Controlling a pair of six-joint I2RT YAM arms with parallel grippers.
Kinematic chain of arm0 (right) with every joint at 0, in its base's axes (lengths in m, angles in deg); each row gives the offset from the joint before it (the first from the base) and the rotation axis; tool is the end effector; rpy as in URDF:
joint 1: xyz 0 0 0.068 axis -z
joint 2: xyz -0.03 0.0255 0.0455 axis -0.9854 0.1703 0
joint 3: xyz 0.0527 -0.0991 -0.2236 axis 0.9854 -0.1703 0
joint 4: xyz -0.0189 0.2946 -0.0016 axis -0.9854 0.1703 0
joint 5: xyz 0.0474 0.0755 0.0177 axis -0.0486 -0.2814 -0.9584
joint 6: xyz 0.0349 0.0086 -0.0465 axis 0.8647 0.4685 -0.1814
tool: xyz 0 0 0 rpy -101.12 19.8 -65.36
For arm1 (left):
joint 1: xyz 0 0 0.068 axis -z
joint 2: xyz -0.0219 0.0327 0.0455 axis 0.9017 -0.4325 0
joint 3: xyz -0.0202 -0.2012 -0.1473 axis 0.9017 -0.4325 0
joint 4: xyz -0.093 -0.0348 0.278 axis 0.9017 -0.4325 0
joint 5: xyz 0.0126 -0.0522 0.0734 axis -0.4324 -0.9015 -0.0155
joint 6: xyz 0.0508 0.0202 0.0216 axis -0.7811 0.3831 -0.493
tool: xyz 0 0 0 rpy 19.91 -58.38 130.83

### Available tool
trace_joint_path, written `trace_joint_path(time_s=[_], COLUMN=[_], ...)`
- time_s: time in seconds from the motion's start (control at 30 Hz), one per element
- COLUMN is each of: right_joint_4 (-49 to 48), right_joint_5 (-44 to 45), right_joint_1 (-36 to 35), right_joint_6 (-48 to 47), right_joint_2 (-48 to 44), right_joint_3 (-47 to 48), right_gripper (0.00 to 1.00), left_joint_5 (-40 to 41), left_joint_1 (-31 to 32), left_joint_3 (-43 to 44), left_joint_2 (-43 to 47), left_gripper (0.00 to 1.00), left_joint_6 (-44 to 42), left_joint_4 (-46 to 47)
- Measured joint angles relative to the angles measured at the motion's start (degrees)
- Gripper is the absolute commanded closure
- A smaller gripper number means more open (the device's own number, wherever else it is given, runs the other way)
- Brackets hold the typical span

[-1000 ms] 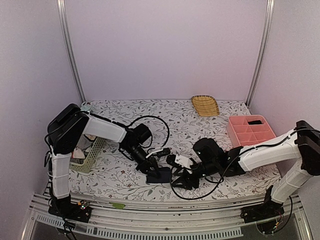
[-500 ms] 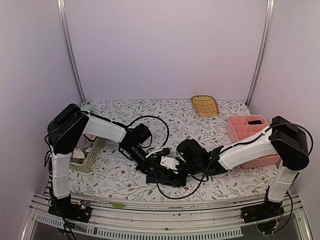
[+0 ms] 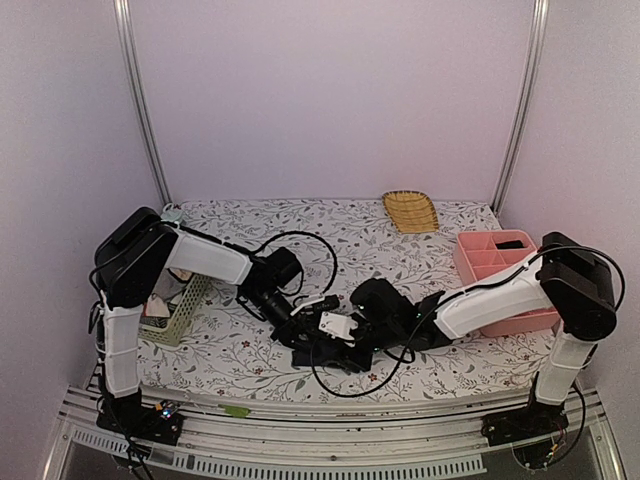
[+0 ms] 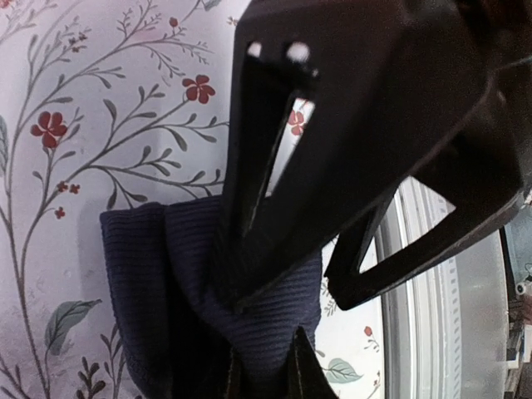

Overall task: Roll the underwear
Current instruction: Roll the underwear at the corner of the board.

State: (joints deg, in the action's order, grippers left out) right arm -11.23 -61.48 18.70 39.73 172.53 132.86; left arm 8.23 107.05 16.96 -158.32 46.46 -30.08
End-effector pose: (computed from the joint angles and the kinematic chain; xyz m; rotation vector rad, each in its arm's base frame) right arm 0.1746 0.3385 0.0803 -1.6067 1.8099 0.5918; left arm 0.2625 -0.2879 0.0494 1.7399 2.1490 -1.3708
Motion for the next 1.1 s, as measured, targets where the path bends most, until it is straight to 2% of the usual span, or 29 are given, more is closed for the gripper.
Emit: trace_joint_path(time_s=[0.23,0.33,0.4,0.43,0.5,0.53,0.7,0.8,0.97,1.1], right_joint_4=[3.63,4.02,3.96,4.00,4.39,4.79,5.11,5.86,9.81,13.44], right_joint_5=[1.55,1.49,1.44,1.44,0.98,0.85,-0.59,-2.75,-9.49,-15.72], right_joint_1=[0.00,0.00,0.00,0.13,0.33,0.33,0.37,1.05,3.50,5.42], right_joint_6=[-0.02,-0.02,-0.04,0.20,0.17,0.13,0.79,1.84,5.62,9.18], right_joint_2=[-3.43,-2.23,-0.68,0.07,0.66,0.72,0.98,1.38,4.17,7.72], right_joint_3=[-1.44,-1.20,-0.68,-0.22,0.52,0.76,1.36,2.05,6.21,11.06], right_gripper=[0.44,0.51,0.64,0.75,0.95,1.00,1.00,1.00,1.00,1.00], left_joint_5=[-0.33,-0.63,-0.79,-0.85,-0.87,-0.90,0.87,5.29,15.37,19.78], left_joint_1=[-0.50,-0.61,-0.70,-0.74,-0.94,-1.14,-2.05,-2.89,-5.31,-5.20], left_joint_3=[0.17,0.31,0.33,0.33,0.31,0.22,-2.82,-7.43,-17.00,-22.32], left_joint_2=[-0.20,-0.37,-0.44,-0.46,-0.46,-0.44,1.77,7.19,22.40,31.85], left_gripper=[0.89,0.89,0.87,0.85,0.76,0.71,0.48,0.45,0.43,0.43], left_joint_6=[-0.04,-0.20,-0.22,-0.22,-0.15,-0.15,1.92,3.89,5.81,6.14], left_joint_4=[-0.11,-0.28,-0.28,-0.35,-0.72,-0.79,1.57,4.92,14.21,21.70])
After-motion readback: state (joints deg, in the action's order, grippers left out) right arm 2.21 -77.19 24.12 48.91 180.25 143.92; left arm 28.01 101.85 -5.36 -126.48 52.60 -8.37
